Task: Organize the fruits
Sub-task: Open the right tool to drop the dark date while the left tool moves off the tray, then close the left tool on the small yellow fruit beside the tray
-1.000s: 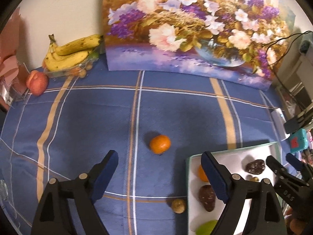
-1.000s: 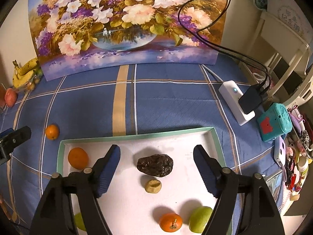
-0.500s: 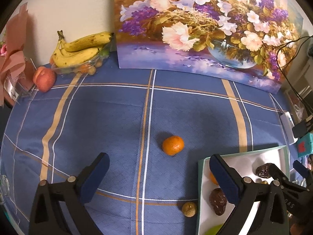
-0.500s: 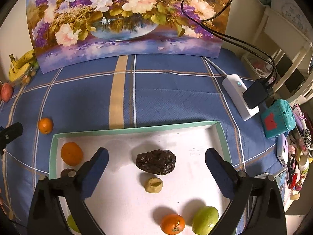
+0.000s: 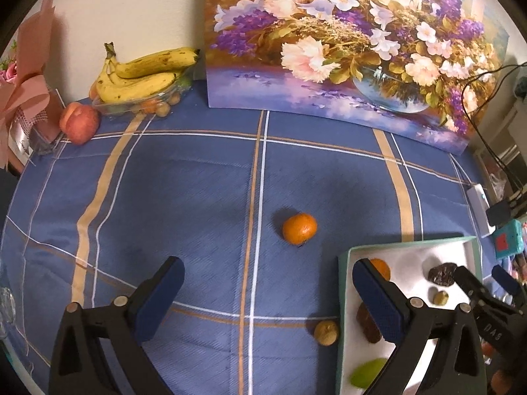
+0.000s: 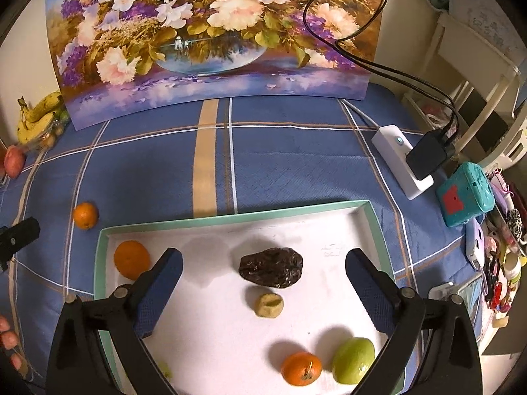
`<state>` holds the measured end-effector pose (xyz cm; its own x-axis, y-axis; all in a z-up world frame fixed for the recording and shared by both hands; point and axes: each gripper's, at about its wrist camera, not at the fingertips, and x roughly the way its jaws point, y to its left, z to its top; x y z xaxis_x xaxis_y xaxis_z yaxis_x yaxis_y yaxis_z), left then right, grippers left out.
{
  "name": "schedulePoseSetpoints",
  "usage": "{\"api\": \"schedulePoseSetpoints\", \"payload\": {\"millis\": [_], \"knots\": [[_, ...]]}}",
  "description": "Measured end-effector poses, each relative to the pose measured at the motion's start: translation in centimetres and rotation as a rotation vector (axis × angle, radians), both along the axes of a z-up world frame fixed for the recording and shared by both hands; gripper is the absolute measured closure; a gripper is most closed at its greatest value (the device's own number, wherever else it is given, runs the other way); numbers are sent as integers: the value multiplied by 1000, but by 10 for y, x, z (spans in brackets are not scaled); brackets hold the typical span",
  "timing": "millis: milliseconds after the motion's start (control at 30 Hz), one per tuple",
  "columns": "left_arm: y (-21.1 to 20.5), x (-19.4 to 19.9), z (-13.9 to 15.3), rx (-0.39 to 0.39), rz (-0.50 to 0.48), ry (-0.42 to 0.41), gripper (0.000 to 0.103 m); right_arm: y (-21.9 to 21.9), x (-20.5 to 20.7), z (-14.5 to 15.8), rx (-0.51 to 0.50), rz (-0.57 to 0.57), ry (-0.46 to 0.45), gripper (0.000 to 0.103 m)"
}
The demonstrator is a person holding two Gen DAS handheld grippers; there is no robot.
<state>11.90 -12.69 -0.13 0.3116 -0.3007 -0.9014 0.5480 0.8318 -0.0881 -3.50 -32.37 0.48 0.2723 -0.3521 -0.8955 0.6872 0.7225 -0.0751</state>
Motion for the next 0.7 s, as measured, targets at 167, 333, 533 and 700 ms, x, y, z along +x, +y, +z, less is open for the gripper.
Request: {"api": "schedulePoseSetpoints", "payload": {"millis": [167,333,533,700], "knots": [[17,0,5,-12,16,2,0,11,-3,8,2,-16,-6,4],[33,1,-4,21,28,30,0,22,-5,11,7,-2,2,4],[34,-5,-34,86,6,103,0,32,-8,12,7,19,29,4],[24,-13,-58,98,-15,179,1,41,-12,3,24,38,63,4]]}}
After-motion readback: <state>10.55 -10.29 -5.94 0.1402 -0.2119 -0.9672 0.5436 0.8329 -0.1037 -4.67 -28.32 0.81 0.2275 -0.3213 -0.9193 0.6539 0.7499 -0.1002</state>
